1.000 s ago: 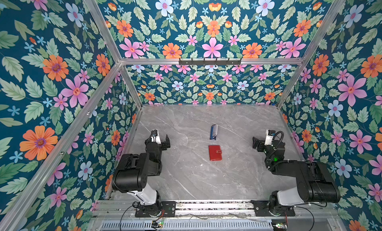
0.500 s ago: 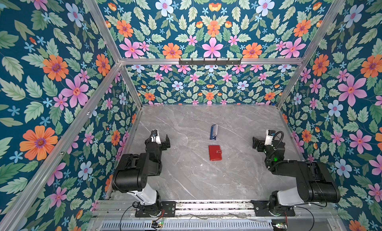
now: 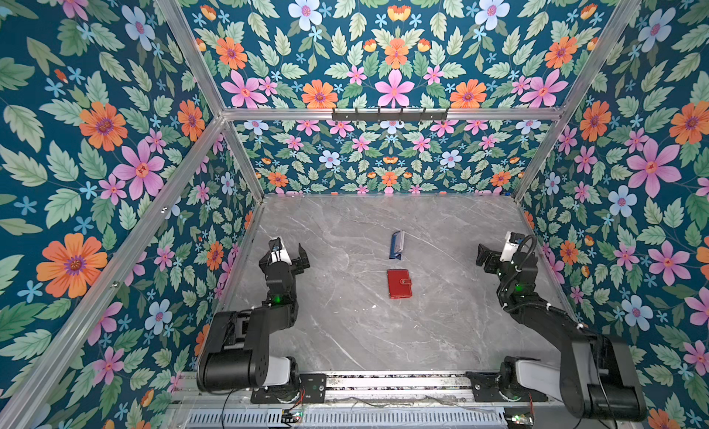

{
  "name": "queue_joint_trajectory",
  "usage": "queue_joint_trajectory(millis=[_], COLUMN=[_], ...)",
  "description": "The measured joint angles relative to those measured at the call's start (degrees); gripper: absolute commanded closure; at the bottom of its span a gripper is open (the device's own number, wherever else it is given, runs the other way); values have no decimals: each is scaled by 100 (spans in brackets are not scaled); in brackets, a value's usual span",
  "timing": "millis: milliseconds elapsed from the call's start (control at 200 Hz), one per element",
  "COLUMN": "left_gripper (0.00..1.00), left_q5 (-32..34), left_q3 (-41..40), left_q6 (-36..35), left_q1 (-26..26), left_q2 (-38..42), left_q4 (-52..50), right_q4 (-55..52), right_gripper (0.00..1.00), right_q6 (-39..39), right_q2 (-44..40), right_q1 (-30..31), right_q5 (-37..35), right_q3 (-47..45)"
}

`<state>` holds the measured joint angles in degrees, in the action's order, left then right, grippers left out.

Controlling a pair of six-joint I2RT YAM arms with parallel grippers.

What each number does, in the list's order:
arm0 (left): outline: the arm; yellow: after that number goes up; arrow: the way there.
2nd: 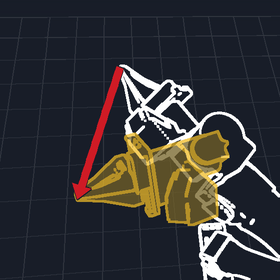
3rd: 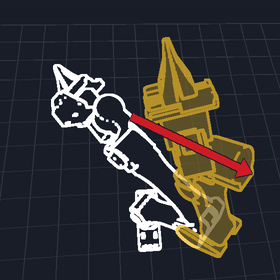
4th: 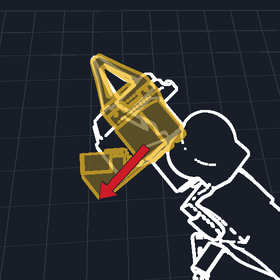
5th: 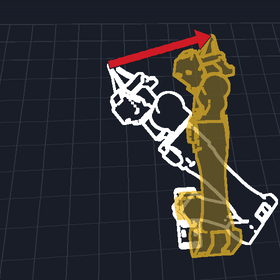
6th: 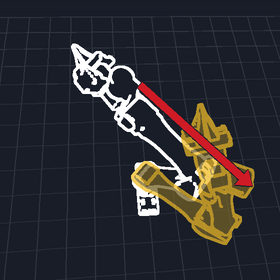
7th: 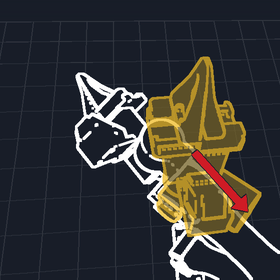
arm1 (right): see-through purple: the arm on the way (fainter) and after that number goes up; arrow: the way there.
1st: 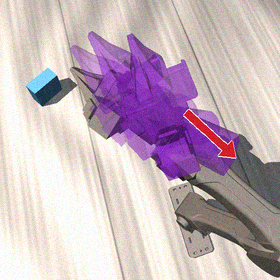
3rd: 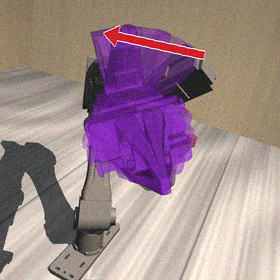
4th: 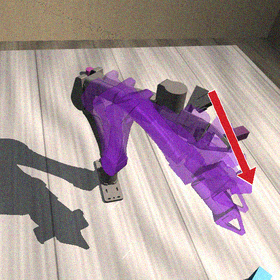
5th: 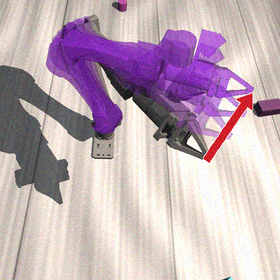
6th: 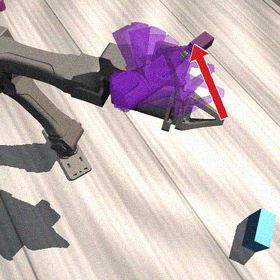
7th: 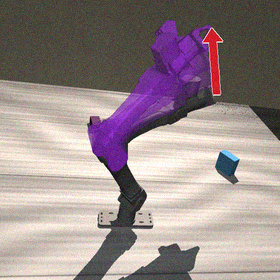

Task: Insert credit cards into a card holder
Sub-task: Pick up the card holder from the center of the table.

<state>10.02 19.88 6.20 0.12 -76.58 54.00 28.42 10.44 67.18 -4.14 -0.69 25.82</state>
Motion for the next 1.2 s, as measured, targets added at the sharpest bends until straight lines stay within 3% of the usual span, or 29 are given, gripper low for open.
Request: queue_joint_trajectory(millis=[130, 290, 450, 615, 830, 965, 1200], left_gripper=[0, 1, 8, 17, 34, 36, 40], left_q5=[4, -734, -1377, -1808, -2426, -2636, -2876], left_q3=[822, 1161, 1176, 1187, 1467, 1749, 1862], left_q6=[584, 1231, 1860, 2444, 2929, 3104, 3248], left_q1=[4, 308, 1425, 2385, 3121, 3397, 3689], left_q2=[326, 417, 417, 127, -686, -1174, -1622], left_q4=[-1598, -3169, -3923, -3971, -3751, -3630, -3436], right_q4=[-1521, -3088, -4089, -4500, -4483, -4459, -4190], right_gripper=[1, 1, 3, 8, 38, 64, 74], right_q6=[328, 603, 730, 929, 1204, 1344, 1633], right_q2=[-330, -437, -444, -284, 619, 1449, 2494], right_q1=[0, 177, 903, 1674, 2741, 3064, 3272], right_q5=[-63, 334, 710, 1056, 1300, 1572, 1978], right_q3=[651, 1156, 1375, 1368, 1589, 2004, 2505])
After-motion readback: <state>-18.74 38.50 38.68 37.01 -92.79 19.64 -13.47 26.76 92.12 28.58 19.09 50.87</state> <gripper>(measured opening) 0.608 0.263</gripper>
